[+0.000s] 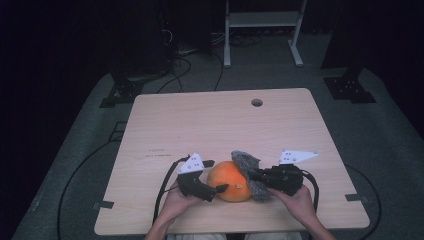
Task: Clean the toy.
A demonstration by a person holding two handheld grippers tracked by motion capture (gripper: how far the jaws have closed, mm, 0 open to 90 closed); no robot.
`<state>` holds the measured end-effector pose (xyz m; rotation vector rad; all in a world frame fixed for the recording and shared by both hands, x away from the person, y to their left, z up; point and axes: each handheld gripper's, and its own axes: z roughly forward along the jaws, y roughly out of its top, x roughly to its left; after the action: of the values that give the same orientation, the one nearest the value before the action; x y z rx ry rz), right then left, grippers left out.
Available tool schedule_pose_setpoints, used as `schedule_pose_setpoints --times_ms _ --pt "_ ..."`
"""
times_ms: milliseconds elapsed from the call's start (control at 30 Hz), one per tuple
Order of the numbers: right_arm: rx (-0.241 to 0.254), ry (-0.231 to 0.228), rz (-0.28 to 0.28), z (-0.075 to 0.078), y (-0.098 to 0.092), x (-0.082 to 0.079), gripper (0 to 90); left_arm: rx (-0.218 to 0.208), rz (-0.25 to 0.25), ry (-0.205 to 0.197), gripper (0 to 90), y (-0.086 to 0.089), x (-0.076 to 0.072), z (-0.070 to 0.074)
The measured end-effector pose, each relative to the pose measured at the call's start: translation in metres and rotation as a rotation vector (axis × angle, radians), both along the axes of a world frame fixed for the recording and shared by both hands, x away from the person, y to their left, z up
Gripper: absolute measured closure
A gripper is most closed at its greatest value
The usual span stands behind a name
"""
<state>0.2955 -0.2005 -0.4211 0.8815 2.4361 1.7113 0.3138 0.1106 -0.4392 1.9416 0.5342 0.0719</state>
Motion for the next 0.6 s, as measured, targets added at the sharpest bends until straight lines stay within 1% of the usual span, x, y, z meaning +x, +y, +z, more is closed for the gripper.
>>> schedule_pose_setpoints --times_ms 33,67,100,133,167,200,233,267,300,333,367,400,433,467,500,533,567,600 --pt "-0.009 -0.009 0.004 0.001 0.001 -0.002 80.3 -0.01 -0.018 -0.004 10.4 0.001 -0.001 -0.003" --pt "-0.025 -0.023 0.011 0.001 0.003 -0.007 80.2 -0.011 -0.026 -0.037 18.9 0.001 -0.004 -0.004" --pt "-0.035 -0.04 0.016 0.0 0.003 -0.011 80.3 -0.004 -0.034 -0.062 33.8 0.001 -0.006 -0.004" --pt "-0.035 -0.04 0.016 0.0 0.003 -0.011 80.3 0.002 -0.038 -0.079 33.8 0.001 -0.006 -0.003" --pt "-0.024 -0.024 0.011 -0.001 -0.002 -0.008 80.3 0.001 -0.039 -0.106 42.0 0.001 -0.008 -0.002" --pt "-0.024 -0.024 0.011 -0.001 -0.002 -0.008 80.3 -0.002 -0.037 -0.121 42.0 0.001 -0.009 -0.001" --pt "-0.009 -0.021 -0.007 0.005 -0.006 -0.005 80.3 0.0 -0.033 -0.18 45.5 -0.002 -0.009 0.005" --pt "-0.009 -0.021 -0.007 0.005 -0.006 -0.005 80.3 0.0 -0.033 -0.18 45.6 -0.002 -0.009 0.005" --pt "-0.004 -0.039 -0.013 0.009 -0.006 -0.005 80.3 0.011 -0.023 -0.222 45.6 -0.004 -0.009 0.008" --pt "-0.007 -0.06 -0.018 0.013 -0.004 -0.006 80.3 0.032 -0.016 -0.267 45.4 -0.006 -0.011 0.01" --pt "-0.009 -0.083 -0.021 0.016 -0.001 -0.005 80.3 0.046 -0.016 -0.279 44.0 -0.007 -0.011 0.01" --pt "-0.009 -0.075 -0.02 0.015 0.002 -0.003 80.3 0.052 -0.011 -0.264 40.2 -0.007 -0.01 0.009" --pt "-0.019 -0.049 -0.012 0.006 0.005 0.0 80.3 0.032 0.031 -0.16 16.8 -0.004 -0.003 0.004" --pt "-0.019 -0.049 -0.012 0.006 0.005 0.0 80.3 0.032 0.031 -0.16 11.9 -0.004 -0.003 0.004" --pt "-0.019 -0.042 -0.011 0.001 0.005 0.001 80.3 -0.001 0.035 -0.109 11.9 -0.002 0.0 0.001" --pt "-0.019 -0.029 -0.004 -0.004 0.004 0.001 80.3 -0.033 0.027 -0.087 14.1 0.0 0.002 -0.001" --pt "-0.027 -0.028 -0.005 -0.006 0.002 0.001 80.3 -0.025 0.024 -0.106 21.7 0.0 0.0 -0.001" --pt "-0.046 -0.038 -0.011 -0.005 -0.001 0.001 80.3 -0.019 0.013 -0.13 27.9 -0.001 -0.001 0.0"
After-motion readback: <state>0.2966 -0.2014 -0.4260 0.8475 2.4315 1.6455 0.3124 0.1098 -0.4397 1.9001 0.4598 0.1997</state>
